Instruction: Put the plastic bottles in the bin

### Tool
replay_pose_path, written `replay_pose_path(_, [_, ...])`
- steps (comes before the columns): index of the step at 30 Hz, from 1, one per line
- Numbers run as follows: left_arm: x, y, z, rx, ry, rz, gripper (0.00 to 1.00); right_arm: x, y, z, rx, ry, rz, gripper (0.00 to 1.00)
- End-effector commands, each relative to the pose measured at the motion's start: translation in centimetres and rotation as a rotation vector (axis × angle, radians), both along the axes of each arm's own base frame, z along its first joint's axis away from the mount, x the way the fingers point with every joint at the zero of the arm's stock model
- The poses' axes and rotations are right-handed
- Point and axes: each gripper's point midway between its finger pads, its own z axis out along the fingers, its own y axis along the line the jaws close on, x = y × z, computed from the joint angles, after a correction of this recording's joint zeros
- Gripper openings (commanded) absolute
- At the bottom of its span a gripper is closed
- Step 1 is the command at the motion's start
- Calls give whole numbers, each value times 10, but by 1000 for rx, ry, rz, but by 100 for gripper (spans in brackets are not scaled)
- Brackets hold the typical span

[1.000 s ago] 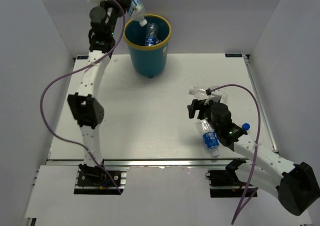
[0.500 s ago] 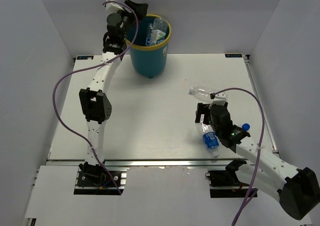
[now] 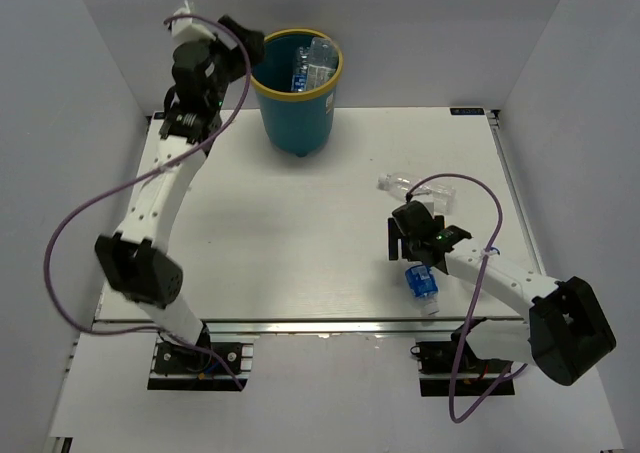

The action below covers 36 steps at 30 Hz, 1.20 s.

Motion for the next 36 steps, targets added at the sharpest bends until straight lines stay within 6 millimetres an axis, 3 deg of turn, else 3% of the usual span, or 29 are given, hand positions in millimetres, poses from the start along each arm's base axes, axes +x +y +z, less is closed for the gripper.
replay_pose_path(1, [-65, 53, -63, 79, 140, 192, 98, 0, -2, 0, -13, 25, -34, 82])
replay_pose_path(3, [-90, 71, -84, 51, 122, 255, 98, -2, -5, -9, -49, 68, -39, 81])
replay_pose_path(4, [-105, 80, -138, 79, 216, 287, 98, -3, -5, -11, -60, 82, -42, 79])
replay_pose_path(5, [-124, 90, -126, 21, 172, 320, 98, -3, -6, -18, -76, 108, -42, 78])
replay_pose_path(6, [-136, 97, -147, 26, 230, 347, 98, -4, -5, -20, -77, 118, -41, 74])
replay_pose_path(7, [-145, 108, -160, 25, 260, 397, 98, -1, 1, -20, -57, 118, -34, 60])
replay_pose_path(9, [-165, 115, -190, 0, 324, 422, 98, 2, 8, -21, -34, 117, -17, 51])
replay_pose_path(10, [-169, 114, -195, 3, 332, 407, 98, 8, 13, -17, -19, 99, -7, 41])
replay_pose_path(12, [-177, 115, -206, 16, 362, 406, 98, 14, 16, -12, -9, 79, 1, 31])
replay_pose_path(13, [-179, 117, -207, 14, 369, 414, 98, 18, 21, -6, 3, 67, 25, 20])
replay_pose_path(16, [-183, 125, -206, 25, 379, 459, 98, 27, 43, 12, 79, 37, 103, 13])
replay_pose_path(19, [-188, 135, -207, 36, 381, 510, 98, 48, 81, 56, 208, -65, 235, 11])
replay_pose_path(20, [-188, 139, -205, 34, 367, 533, 98, 68, 100, 93, 280, -178, 282, 10])
replay_pose_path(22, [-189, 143, -212, 52, 372, 554, 98, 83, 132, 137, 402, -290, 379, 8])
replay_pose_path(24, [-189, 146, -216, 67, 385, 571, 98, 114, 167, 217, 491, -537, 512, 10])
replay_pose_path(26, [-188, 146, -219, 98, 397, 570, 98, 129, 192, 256, 540, -665, 610, 9])
replay_pose_path(27, [-188, 148, -220, 107, 404, 580, 98, 141, 198, 306, 564, -831, 627, 8])
replay_pose_path(28, [-188, 150, -222, 113, 411, 591, 98, 147, 202, 324, 577, -901, 631, 9])
replay_pose_path(29, [-188, 151, -224, 114, 414, 597, 98, 160, 210, 325, 570, -935, 639, 9])
replay_pose_path(30, [-187, 151, -225, 117, 416, 597, 98, 168, 210, 367, 577, -1062, 630, 9])
replay_pose_path(31, [-187, 152, -227, 122, 419, 595, 98, 174, 213, 380, 578, -1108, 627, 9])
replay_pose_path(32, [-185, 151, -230, 124, 425, 594, 98, 187, 222, 378, 570, -1124, 632, 10])
replay_pose_path(34, [-183, 149, -232, 127, 430, 578, 98, 191, 223, 430, 592, -1300, 630, 10])
replay_pose_path(35, [-181, 150, -235, 130, 439, 578, 98, 203, 232, 425, 588, -1329, 638, 10])
replay_pose_path(36, [-180, 149, -235, 134, 441, 573, 98, 201, 233, 451, 597, -1424, 656, 12])
